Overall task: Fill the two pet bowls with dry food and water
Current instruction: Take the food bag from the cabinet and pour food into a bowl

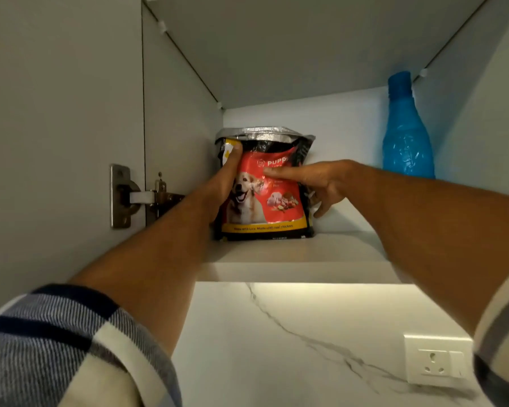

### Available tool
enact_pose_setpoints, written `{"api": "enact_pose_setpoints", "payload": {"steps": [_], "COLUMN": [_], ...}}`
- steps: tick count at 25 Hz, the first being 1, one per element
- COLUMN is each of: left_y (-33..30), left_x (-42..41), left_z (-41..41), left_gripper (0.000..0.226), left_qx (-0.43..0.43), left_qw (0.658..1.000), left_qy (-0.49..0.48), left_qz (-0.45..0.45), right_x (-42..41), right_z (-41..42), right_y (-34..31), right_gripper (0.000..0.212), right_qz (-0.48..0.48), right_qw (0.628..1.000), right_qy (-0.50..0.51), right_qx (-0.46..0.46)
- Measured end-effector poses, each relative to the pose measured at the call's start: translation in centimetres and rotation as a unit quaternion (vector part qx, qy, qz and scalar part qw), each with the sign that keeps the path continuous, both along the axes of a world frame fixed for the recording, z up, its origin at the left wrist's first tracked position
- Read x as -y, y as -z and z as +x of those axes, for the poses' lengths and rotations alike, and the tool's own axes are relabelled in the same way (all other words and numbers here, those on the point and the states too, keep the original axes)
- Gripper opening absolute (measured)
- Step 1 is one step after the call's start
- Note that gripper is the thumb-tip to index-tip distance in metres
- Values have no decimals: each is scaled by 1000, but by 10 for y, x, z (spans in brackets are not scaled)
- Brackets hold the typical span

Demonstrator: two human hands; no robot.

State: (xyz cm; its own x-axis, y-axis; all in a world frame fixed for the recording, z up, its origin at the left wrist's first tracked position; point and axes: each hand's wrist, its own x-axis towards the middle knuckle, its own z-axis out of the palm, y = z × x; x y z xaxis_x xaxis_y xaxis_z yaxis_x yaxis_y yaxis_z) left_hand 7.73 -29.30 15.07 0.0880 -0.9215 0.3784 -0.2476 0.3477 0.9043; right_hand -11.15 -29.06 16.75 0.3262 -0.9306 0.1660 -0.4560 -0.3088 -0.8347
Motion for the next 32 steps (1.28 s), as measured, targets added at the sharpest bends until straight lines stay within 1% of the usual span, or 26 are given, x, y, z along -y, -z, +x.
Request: {"api": "enact_pose_setpoints", "payload": {"steps": [1,2,3,5,6,7,8,9,10,12,13,15,17,18,20,22,25,27,30,31,32], "left_y": [1,1,1,1,1,2,3,4,6,10,12,17,25,31,43,48,49,46,19,6,-5], "left_x": [-3,-8,-12,-19,-23,-22,-23,-25,-30,-44,-51,-68,-82,-88,-96,-105,-121,-125,-128,-130,-131], "left_z": [0,-3,-5,-8,-8,-6,-7,-8,-11,-16,-19,-24,-27,-27,-28,-32,-43,-50,-56,-58,-60], "left_gripper": [96,93,91,87,90,99,108,113,112,102,97,90,81,79,77,72,61,66,84,86,83], "left_qx": [3,10,11,16,13,16,20,14,0,-42,-56,-60,-33,-15,12,18,-3,-21,-28,-30,-33], "left_qw": [1000,1000,1000,999,999,999,999,999,999,995,992,988,990,990,990,990,991,991,992,993,995], "left_qy": [-8,-18,-16,-33,-37,-32,-23,-4,24,83,112,141,137,137,138,129,100,95,88,79,60], "left_qz": [6,7,6,12,15,22,30,34,39,31,22,2,-15,-19,-33,-62,-86,-90,-81,-78,-78], "right_x": [0,-2,-1,-5,-9,-12,-17,-20,-26,-35,-39,-48,-53,-56,-61,-66,-69,-69,-71,-72,-73], "right_z": [-3,-6,-9,-19,-25,-32,-38,-45,-51,-59,-63,-67,-72,-72,-73,-71,-69,-70,-74,-75,-76], "right_y": [0,1,2,2,2,3,3,3,4,6,7,13,19,22,23,20,17,16,14,13,12], "right_gripper": [122,122,118,102,98,98,102,104,105,102,97,79,61,56,54,47,24,20,17,17,17], "right_qz": [-4,-7,-12,-22,-25,-27,-26,-24,-22,-23,-30,-48,-60,-68,-108,-165,-226,-241,-243,-243,-243], "right_qw": [1000,1000,1000,1000,999,999,999,999,999,999,999,995,985,978,958,935,900,888,889,889,888], "right_qy": [3,5,8,14,21,26,29,29,27,13,4,-26,-65,-83,-94,-67,17,48,52,52,53], "right_qx": [3,1,1,6,10,10,10,12,15,28,43,88,148,180,248,305,372,388,384,385,387]}}
